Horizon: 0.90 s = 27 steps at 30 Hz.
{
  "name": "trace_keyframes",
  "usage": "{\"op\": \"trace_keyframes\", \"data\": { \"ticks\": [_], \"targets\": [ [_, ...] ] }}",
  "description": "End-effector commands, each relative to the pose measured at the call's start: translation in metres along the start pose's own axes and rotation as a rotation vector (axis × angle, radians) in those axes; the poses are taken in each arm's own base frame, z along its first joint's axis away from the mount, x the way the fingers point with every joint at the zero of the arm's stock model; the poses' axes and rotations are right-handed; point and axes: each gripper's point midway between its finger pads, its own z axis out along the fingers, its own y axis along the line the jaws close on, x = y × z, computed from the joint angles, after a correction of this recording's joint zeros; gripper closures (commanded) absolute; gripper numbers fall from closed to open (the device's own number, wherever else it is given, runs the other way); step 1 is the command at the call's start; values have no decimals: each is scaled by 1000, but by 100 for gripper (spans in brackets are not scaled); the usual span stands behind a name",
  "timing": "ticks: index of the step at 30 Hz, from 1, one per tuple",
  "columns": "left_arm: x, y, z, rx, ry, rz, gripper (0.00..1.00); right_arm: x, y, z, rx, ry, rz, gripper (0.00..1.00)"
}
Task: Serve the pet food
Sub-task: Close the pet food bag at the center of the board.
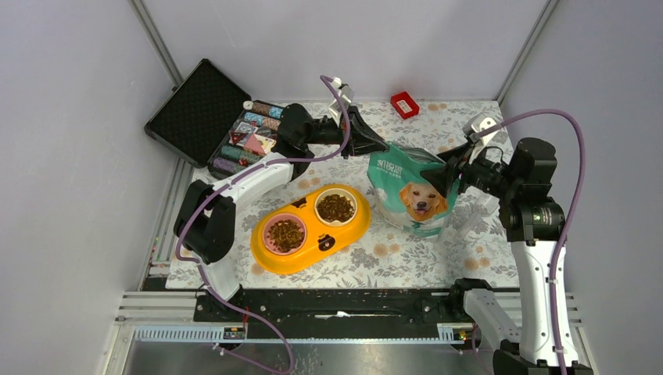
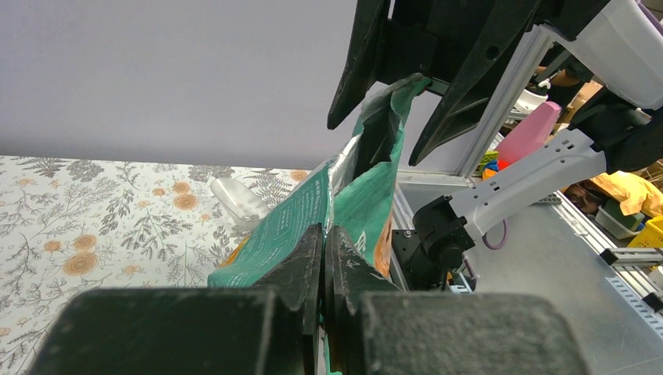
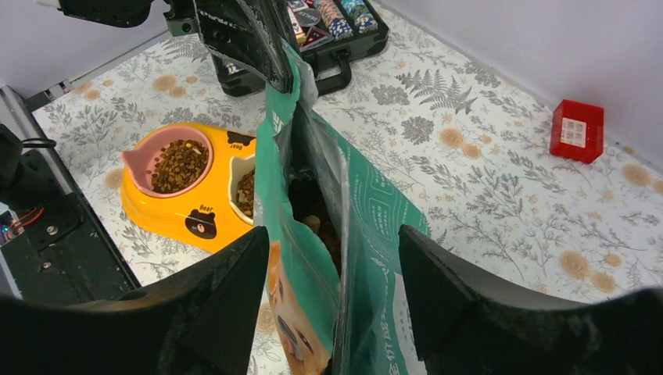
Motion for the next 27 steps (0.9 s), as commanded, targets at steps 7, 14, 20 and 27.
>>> {"op": "trace_keyframes", "data": {
  "ticks": [7, 14, 20, 27],
  "targets": [
    [-56, -16, 2, -10, -106, 163, 100, -2, -3, 0, 30, 35, -92, 88],
    [-51, -10, -4, -48, -93, 164, 100, 6, -15, -19, 162, 79, -181, 100],
    [-60, 11, -24, -175, -125, 181, 100, 18, -15, -39, 222, 144, -247, 100],
    [-57, 8, -25, -152, -108, 172, 100, 8, 6, -27, 98, 84, -165, 61]
  ]
}}
